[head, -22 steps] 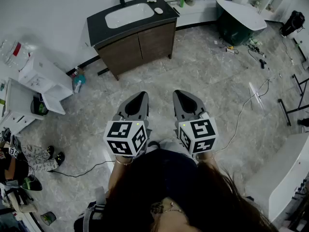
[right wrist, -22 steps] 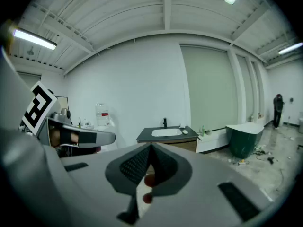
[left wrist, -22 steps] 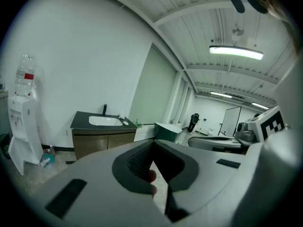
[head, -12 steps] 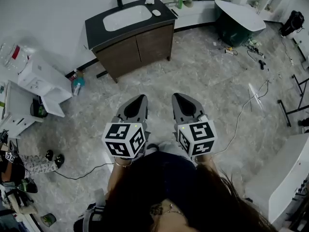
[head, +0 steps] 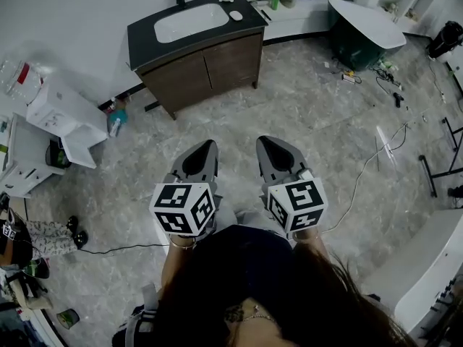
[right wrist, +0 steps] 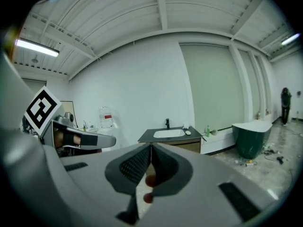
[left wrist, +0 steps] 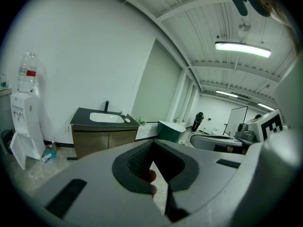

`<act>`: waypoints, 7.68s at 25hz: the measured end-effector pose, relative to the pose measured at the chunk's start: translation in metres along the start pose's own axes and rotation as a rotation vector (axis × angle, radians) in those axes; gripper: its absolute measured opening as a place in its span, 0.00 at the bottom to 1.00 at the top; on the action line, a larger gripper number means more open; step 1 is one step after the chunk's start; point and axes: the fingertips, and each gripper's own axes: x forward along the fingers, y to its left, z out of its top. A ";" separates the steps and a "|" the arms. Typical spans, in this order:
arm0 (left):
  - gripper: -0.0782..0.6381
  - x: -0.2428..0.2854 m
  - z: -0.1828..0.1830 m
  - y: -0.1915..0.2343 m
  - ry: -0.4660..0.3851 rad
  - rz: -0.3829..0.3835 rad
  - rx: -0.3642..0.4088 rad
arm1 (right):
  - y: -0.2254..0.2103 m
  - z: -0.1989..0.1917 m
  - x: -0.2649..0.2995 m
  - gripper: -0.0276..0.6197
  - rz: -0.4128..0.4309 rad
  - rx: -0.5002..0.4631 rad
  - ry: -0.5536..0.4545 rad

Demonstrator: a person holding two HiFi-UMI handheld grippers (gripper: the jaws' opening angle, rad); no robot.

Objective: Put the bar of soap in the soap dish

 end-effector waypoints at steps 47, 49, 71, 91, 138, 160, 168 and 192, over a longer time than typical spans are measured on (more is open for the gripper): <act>0.11 0.417 0.198 0.274 0.026 -0.001 -0.018 | -0.238 0.126 0.475 0.07 -0.043 0.099 -0.007; 0.11 0.446 0.211 0.287 0.036 0.022 -0.021 | -0.259 0.130 0.504 0.07 -0.027 0.106 0.019; 0.11 0.558 0.263 0.425 0.060 0.283 -0.164 | -0.403 0.070 0.743 0.26 0.017 0.062 0.345; 0.11 0.567 0.227 0.492 0.189 0.336 -0.263 | -0.437 -0.086 0.802 0.52 -0.032 -0.039 0.838; 0.11 0.593 0.250 0.522 0.161 0.369 -0.281 | -0.502 0.072 0.935 0.51 -0.078 0.330 0.404; 0.11 0.565 0.207 0.542 0.281 0.514 -0.364 | -0.533 0.067 1.027 0.51 -0.233 0.264 0.263; 0.11 0.567 0.201 0.542 0.302 0.513 -0.368 | -0.531 0.055 1.027 0.51 -0.275 0.205 0.243; 0.11 0.583 0.220 0.525 0.265 0.436 -0.319 | -0.532 0.110 0.994 0.51 -0.300 0.198 0.097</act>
